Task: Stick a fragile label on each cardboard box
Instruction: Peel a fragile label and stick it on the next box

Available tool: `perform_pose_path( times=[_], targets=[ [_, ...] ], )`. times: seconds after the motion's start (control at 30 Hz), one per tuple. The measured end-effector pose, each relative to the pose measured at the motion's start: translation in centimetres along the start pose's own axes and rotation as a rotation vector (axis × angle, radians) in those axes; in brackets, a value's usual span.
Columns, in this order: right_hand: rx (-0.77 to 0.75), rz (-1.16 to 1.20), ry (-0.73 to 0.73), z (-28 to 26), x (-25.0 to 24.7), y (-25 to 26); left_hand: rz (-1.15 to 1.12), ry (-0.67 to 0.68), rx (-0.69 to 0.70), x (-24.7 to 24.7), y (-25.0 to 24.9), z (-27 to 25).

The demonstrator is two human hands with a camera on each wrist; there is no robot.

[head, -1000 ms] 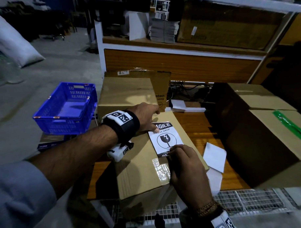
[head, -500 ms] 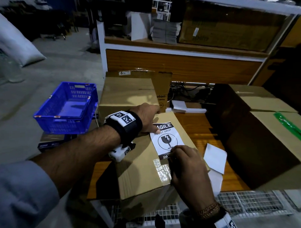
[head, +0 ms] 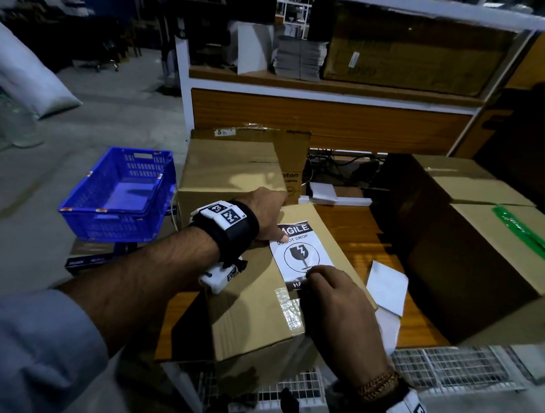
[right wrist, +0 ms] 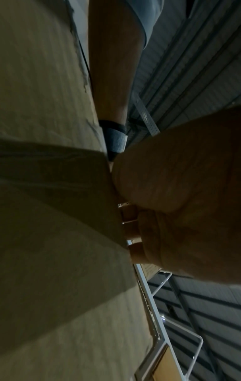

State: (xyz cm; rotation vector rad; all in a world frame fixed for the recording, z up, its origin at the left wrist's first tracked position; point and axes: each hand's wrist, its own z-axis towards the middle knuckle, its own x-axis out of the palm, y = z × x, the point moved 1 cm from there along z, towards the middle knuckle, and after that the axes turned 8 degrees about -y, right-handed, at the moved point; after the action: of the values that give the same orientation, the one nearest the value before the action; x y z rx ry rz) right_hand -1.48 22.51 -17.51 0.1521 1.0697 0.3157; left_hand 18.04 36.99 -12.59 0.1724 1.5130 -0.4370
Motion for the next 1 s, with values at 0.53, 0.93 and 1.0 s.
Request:
perform_pose_path(
  times=[0.53,0.93,1.0],
  targets=[
    [-0.008,0.023,0.018,-0.1,0.2,-0.2,-0.033,0.031,-0.067,-0.4,-0.8,-0.4],
    [-0.113,0.113,-0.099,-2.3,1.7,-2.6,0.05,0.019,0.057,-1.4,-1.3,-1.4],
    [-0.124,0.116,-0.113,-2.4,2.0,-2.6,0.073,0.01,0.079,-1.6,-1.5,-1.9]
  ],
)
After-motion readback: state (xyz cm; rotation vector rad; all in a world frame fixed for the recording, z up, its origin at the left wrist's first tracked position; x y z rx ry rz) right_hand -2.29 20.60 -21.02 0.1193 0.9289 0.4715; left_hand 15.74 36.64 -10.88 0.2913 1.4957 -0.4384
